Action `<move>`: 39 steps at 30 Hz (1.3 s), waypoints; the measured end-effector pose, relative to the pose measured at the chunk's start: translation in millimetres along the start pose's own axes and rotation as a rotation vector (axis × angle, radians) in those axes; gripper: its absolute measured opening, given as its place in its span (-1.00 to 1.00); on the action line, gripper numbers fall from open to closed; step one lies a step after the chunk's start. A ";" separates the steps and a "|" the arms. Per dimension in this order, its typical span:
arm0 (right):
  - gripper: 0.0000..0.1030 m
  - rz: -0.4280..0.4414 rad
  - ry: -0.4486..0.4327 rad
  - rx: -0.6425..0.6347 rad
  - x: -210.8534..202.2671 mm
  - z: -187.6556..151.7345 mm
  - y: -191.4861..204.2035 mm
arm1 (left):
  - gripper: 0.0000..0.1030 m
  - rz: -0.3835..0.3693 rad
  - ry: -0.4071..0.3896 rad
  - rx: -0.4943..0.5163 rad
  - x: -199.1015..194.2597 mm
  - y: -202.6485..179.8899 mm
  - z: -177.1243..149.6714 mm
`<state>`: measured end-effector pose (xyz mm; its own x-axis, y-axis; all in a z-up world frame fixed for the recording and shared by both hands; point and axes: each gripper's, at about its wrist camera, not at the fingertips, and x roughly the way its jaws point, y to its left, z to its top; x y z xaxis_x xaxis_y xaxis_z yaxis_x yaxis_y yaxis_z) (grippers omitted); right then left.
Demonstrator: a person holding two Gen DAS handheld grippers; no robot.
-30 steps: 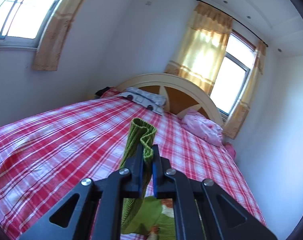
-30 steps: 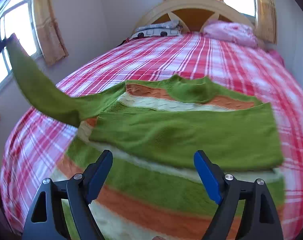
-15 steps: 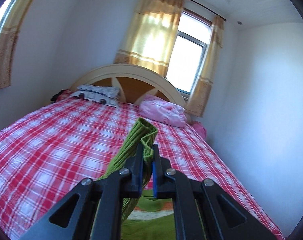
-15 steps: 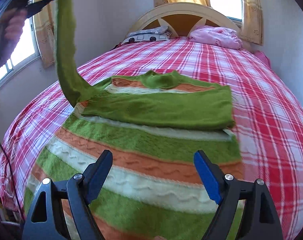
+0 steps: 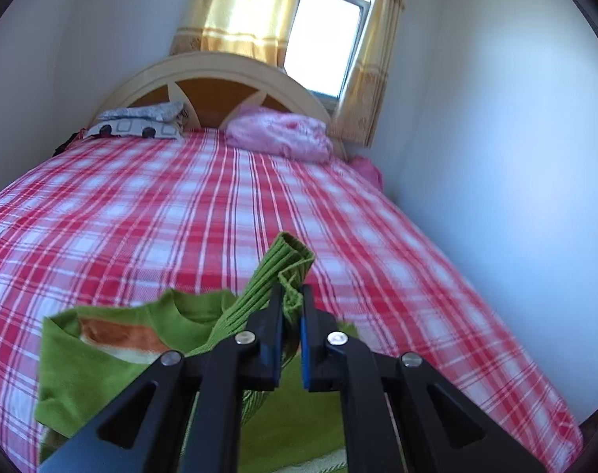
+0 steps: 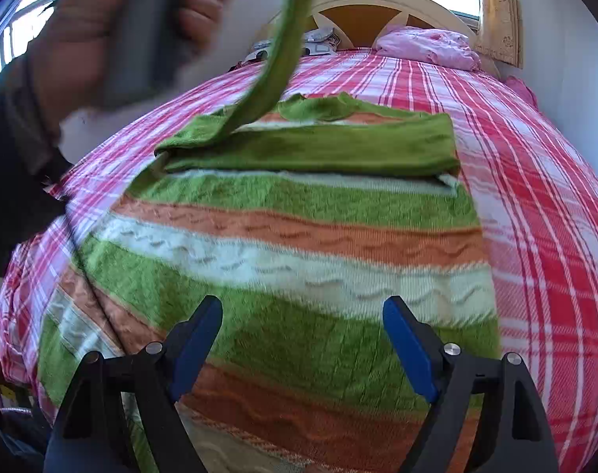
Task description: Fold small clothes
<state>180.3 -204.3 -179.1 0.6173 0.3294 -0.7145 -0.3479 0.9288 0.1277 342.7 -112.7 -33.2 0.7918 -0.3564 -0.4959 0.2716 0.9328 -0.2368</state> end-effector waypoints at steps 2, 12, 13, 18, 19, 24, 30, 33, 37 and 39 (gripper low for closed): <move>0.63 0.010 0.011 0.013 3.0 -3.4 -1.2 | -0.86 0.018 0.036 0.030 16.0 -12.0 -13.5; 0.64 0.014 0.008 0.011 4.3 -4.9 0.1 | -0.73 0.013 0.112 0.159 38.1 -42.6 -48.1; 0.65 0.012 0.008 0.009 4.0 -5.7 1.0 | -0.59 0.011 0.107 0.170 33.5 -42.5 -48.6; 0.70 0.022 0.011 0.004 4.2 -5.7 2.8 | 0.12 0.048 0.068 0.183 12.2 -13.9 -46.8; 0.71 0.026 0.010 0.006 3.9 -5.8 2.4 | 0.25 0.077 0.067 0.191 5.7 -0.6 -49.6; 0.71 0.060 -0.014 0.037 -1.9 -5.2 -4.0 | 0.36 0.315 0.087 0.215 -20.0 89.1 -70.5; 0.71 0.046 -0.076 0.122 -14.7 13.3 -20.0 | 0.38 0.590 0.157 0.050 -32.2 209.0 -85.2; 0.71 0.042 -0.075 0.157 -12.7 29.5 -25.6 | 0.38 0.552 0.267 0.069 -17.3 216.0 -104.4; 0.71 0.028 -0.108 0.195 -15.7 64.7 -37.5 | 0.38 0.563 0.272 0.108 -17.3 208.0 -113.6; 0.70 0.029 -0.114 0.217 -13.3 82.3 -46.6 | 0.38 0.542 0.263 0.076 -20.1 210.9 -113.6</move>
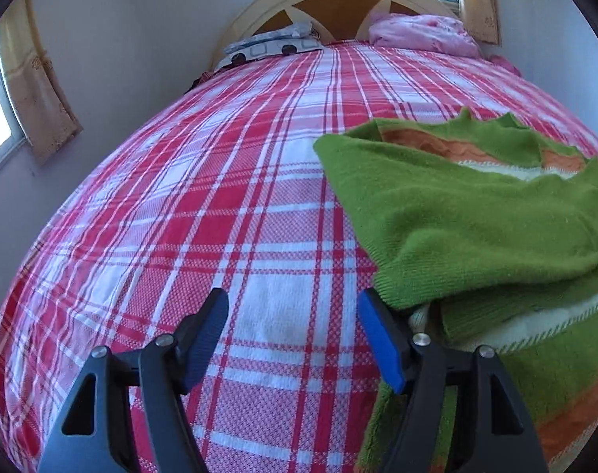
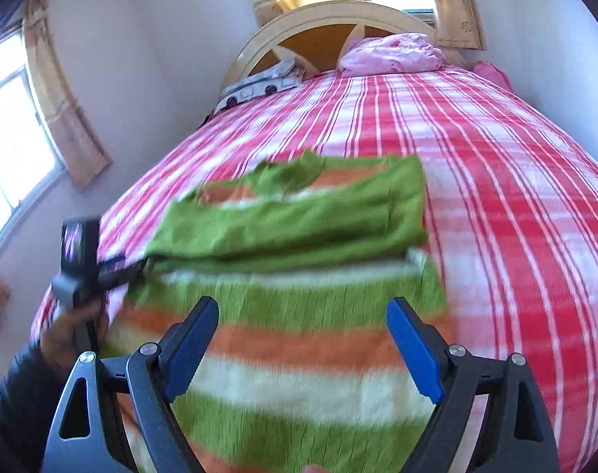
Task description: Fold small clothes
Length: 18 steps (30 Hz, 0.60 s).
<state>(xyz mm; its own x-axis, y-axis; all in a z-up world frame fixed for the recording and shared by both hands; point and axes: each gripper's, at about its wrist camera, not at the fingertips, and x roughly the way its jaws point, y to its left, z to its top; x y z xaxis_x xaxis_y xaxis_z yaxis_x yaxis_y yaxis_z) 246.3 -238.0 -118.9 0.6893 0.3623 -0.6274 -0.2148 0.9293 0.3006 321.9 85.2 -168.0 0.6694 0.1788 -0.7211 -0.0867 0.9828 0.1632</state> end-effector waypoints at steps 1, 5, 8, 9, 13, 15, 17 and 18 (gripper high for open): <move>0.65 -0.010 -0.003 0.017 4.0 9.8 -4.4 | 0.38 -0.016 -0.014 -0.044 -4.1 6.6 0.8; 0.43 -0.091 0.003 0.050 30.9 44.8 -22.7 | 0.53 -0.077 -0.116 -0.210 -24.8 41.7 9.6; 0.36 -0.143 0.027 0.058 58.6 62.1 -34.6 | 0.83 -0.084 -0.130 -0.192 -22.3 37.2 19.9; 0.34 -0.153 0.038 0.058 66.7 66.0 -36.6 | 0.83 -0.096 -0.121 -0.172 -16.0 31.1 21.2; -0.05 -0.218 0.076 0.061 101.4 71.4 -45.6 | 0.85 -0.147 0.037 -0.119 21.4 18.1 13.0; -0.07 -0.203 0.103 0.039 115.0 69.1 -43.6 | 0.95 -0.169 0.043 -0.140 22.0 21.6 12.8; -0.16 -0.206 0.156 0.019 130.1 63.6 -42.2 | 1.00 -0.167 0.066 -0.160 25.0 23.7 10.6; -0.37 -0.217 0.166 0.012 133.9 61.9 -42.3 | 1.00 -0.179 0.069 -0.166 24.9 24.2 8.3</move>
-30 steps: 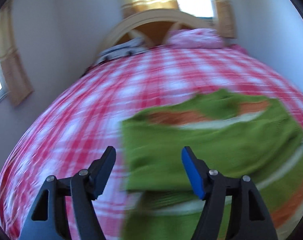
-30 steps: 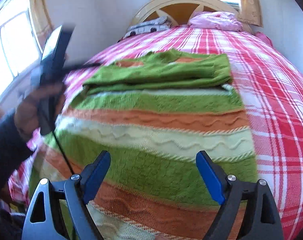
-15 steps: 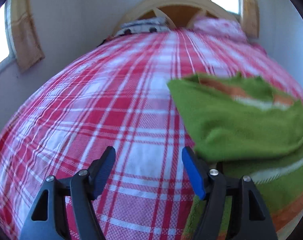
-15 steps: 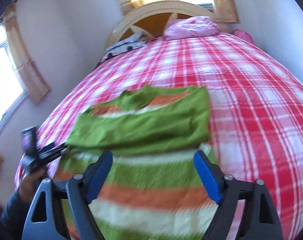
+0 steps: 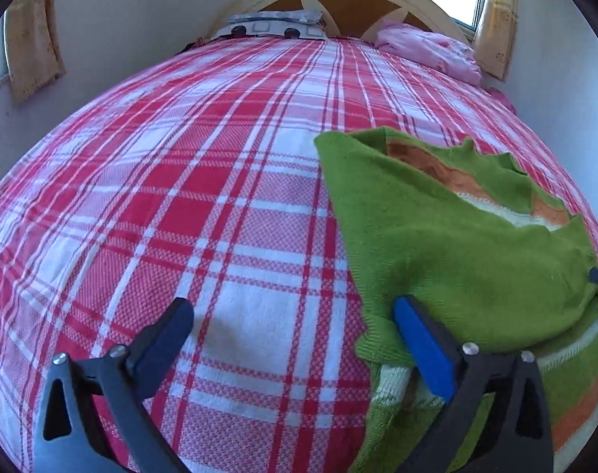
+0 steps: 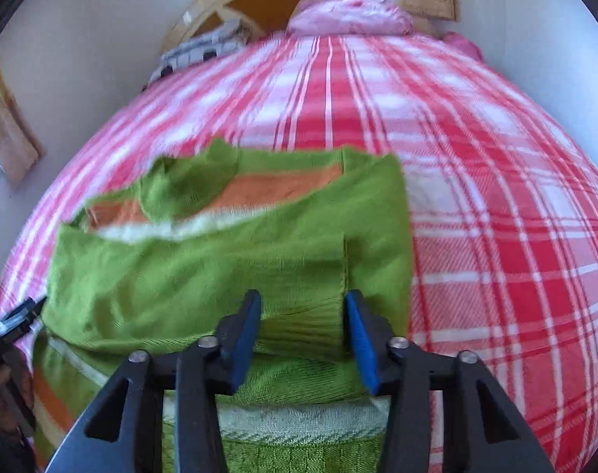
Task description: Fold small clothes
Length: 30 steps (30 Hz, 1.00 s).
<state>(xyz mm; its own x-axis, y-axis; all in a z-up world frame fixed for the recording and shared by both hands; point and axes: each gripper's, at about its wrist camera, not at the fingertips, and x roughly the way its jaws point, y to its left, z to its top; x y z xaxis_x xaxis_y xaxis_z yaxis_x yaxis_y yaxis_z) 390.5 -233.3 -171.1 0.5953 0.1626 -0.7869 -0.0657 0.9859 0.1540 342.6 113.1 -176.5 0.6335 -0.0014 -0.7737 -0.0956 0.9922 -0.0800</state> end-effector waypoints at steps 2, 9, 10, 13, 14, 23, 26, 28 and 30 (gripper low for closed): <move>-0.86 -0.026 -0.008 -0.020 -1.6 -4.9 1.0 | 1.00 -0.011 0.000 -0.004 -2.1 0.8 -2.9; -0.92 -0.094 -0.088 -0.080 -25.6 -14.1 -3.8 | 1.00 -0.049 -0.006 0.063 -8.9 -9.4 -9.7; -0.91 -0.090 -0.059 -0.078 -19.8 -14.2 -5.6 | 1.00 -0.046 -0.007 0.069 -9.3 -10.2 -9.6; -0.82 -0.107 -0.054 -0.107 -15.7 -17.2 -3.5 | 1.00 -0.057 -0.005 0.058 -8.9 -9.6 -9.9; -0.70 -0.115 -0.059 -0.097 -18.9 -16.9 -3.6 | 1.00 -0.063 -0.001 0.051 -8.0 -8.4 -9.7; 0.27 -0.005 -0.143 -0.197 -39.7 0.5 58.9 | 1.00 0.006 -0.024 0.098 -9.7 -16.6 -11.3; 0.27 0.066 -0.067 -0.156 -15.4 4.8 69.0 | 1.00 0.010 -0.027 0.100 -9.7 -15.6 -11.1; 0.25 0.064 0.010 -0.109 6.9 -0.4 63.8 | 1.00 0.006 -0.025 0.097 -9.7 -15.1 -11.1; 0.22 0.016 0.021 -0.120 17.6 -9.1 59.8 | 1.00 0.000 -0.023 0.095 -9.7 -15.2 -11.2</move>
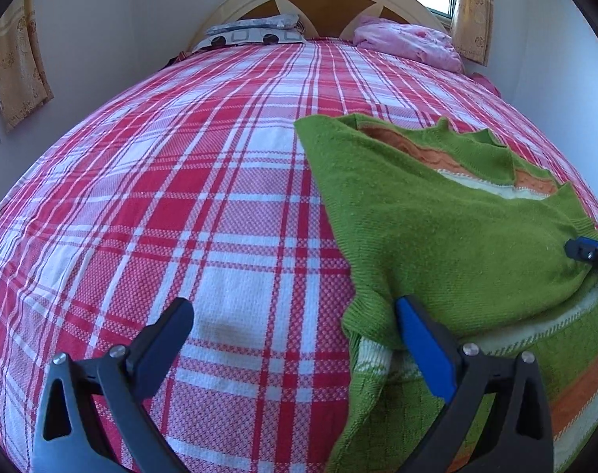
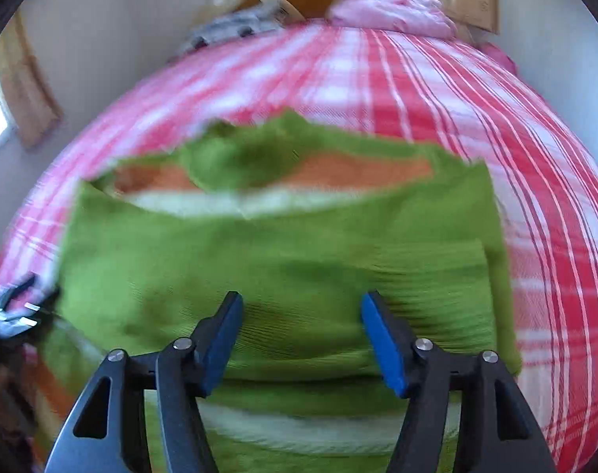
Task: Fold small clothes
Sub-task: 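Open the right gripper and smooth the folded sleeves flat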
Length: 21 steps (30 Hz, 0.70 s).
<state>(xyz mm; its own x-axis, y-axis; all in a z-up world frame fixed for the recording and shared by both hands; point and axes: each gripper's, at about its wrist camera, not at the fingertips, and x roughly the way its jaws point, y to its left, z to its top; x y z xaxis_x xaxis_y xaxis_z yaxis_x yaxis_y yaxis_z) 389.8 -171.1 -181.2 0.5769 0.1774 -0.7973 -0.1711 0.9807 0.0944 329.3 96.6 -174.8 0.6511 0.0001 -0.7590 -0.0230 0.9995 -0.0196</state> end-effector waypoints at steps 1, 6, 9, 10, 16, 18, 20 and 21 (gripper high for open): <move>0.19 -0.014 -0.021 -0.033 -1.2 -3.3 1.4 | 1.00 -0.003 0.001 -0.001 0.1 0.2 -0.1; 0.19 -0.119 -0.011 -0.080 -11.2 -1.0 7.5 | 1.00 -0.009 0.004 -0.007 0.5 0.7 -0.1; 0.19 -0.063 -0.027 -0.088 -14.0 0.0 18.5 | 1.00 -0.006 0.003 -0.004 0.4 0.6 -0.1; 0.19 -0.058 -0.019 -0.097 -10.9 -2.1 24.3 | 1.00 -0.005 0.003 -0.004 0.4 0.6 -0.1; 0.20 -0.063 -0.006 -0.095 -4.2 -12.1 23.3 | 1.00 -0.004 0.002 -0.004 0.2 0.6 0.1; 0.20 -0.052 -0.008 -0.092 -6.5 -13.5 17.4 | 1.00 0.001 -0.003 -0.002 -0.9 0.1 0.0; 0.20 -0.053 -0.026 -0.100 -9.1 -18.4 13.5 | 1.00 0.003 -0.019 -0.010 -6.2 2.2 -1.8; 0.20 -0.053 -0.028 -0.099 -8.7 -18.7 11.3 | 1.00 0.003 -0.025 -0.018 -9.5 3.1 -2.9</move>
<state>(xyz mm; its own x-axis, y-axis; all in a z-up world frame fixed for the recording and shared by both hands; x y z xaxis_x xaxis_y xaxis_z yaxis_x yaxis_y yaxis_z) 367.9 -163.1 -184.4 0.6092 0.1291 -0.7824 -0.2169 0.9762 -0.0078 320.8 99.6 -169.5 0.6699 0.0036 -0.7424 -0.0380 0.9988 -0.0295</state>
